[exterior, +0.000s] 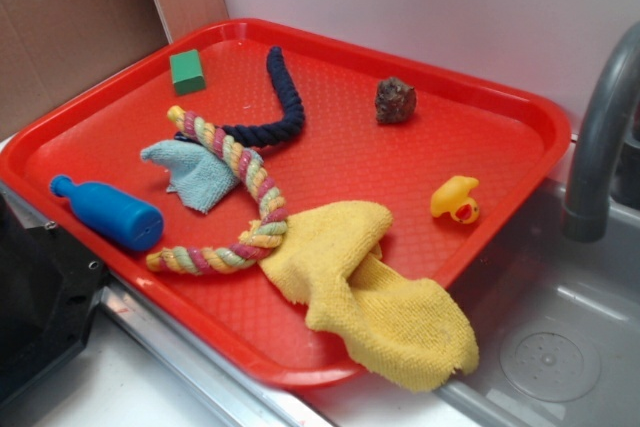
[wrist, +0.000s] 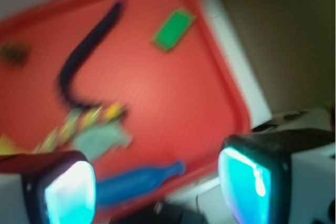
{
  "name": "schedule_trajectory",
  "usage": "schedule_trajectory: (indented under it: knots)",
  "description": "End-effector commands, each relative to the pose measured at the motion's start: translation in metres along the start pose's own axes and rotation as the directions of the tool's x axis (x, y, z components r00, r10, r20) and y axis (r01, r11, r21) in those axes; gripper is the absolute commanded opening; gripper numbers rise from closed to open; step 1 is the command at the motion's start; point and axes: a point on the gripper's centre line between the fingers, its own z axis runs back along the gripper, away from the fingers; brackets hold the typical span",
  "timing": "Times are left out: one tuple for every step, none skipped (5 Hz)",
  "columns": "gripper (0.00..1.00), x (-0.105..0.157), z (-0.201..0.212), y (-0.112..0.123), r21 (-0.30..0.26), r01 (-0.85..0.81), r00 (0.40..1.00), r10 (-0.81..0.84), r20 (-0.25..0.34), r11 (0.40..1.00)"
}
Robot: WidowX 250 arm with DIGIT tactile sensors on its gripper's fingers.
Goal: Grab the green block.
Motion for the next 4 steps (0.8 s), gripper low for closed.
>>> schedule_trajectory:
  knots:
    - [1.00,0.057,-0.058,0.016,-0.020,-0.194,0.975,0.195,0.111,0.981]
    - [1.00,0.071,-0.086,0.015,-0.017,-0.314,0.935,0.313,0.169,0.949]
    - [1.00,0.082,-0.094,0.003,-0.065,-0.363,0.907,0.368,0.203,0.930]
    - [1.00,0.071,-0.084,0.001,-0.091,-0.401,0.896,0.411,0.170,0.912]
